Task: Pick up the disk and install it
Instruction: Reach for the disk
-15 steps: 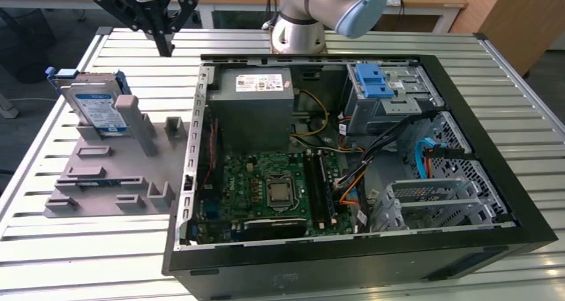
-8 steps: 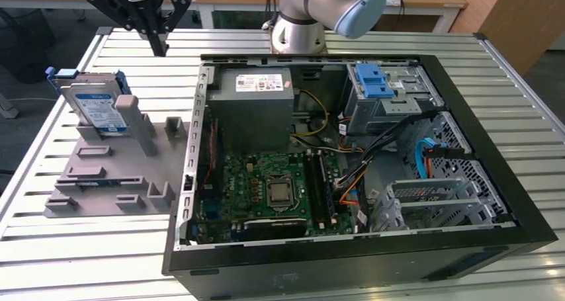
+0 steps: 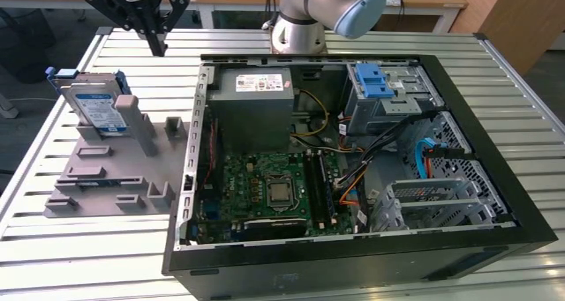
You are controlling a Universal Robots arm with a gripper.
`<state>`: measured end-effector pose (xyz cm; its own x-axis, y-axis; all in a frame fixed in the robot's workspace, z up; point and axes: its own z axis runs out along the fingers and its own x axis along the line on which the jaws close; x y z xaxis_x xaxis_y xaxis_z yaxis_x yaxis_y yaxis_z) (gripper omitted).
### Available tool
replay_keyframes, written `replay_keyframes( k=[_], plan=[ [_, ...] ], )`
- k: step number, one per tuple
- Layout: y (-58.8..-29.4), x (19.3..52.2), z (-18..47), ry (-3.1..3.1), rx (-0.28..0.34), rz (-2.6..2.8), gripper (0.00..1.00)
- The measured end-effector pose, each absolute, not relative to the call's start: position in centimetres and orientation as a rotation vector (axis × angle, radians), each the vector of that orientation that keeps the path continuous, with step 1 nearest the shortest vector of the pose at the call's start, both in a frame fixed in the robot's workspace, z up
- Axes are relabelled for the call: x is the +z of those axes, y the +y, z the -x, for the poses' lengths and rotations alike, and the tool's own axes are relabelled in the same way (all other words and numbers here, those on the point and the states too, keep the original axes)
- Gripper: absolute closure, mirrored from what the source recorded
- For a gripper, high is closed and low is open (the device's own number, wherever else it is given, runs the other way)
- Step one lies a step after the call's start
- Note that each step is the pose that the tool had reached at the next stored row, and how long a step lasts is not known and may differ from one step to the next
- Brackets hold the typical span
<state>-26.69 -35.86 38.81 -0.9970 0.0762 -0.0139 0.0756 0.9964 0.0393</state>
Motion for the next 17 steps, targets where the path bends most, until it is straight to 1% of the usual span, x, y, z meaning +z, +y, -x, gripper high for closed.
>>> replay_keyframes(
  k=[17],
  plan=[
    [-35.85,38.81,27.56,3.123,0.061,-0.119,0.89]
  ],
)
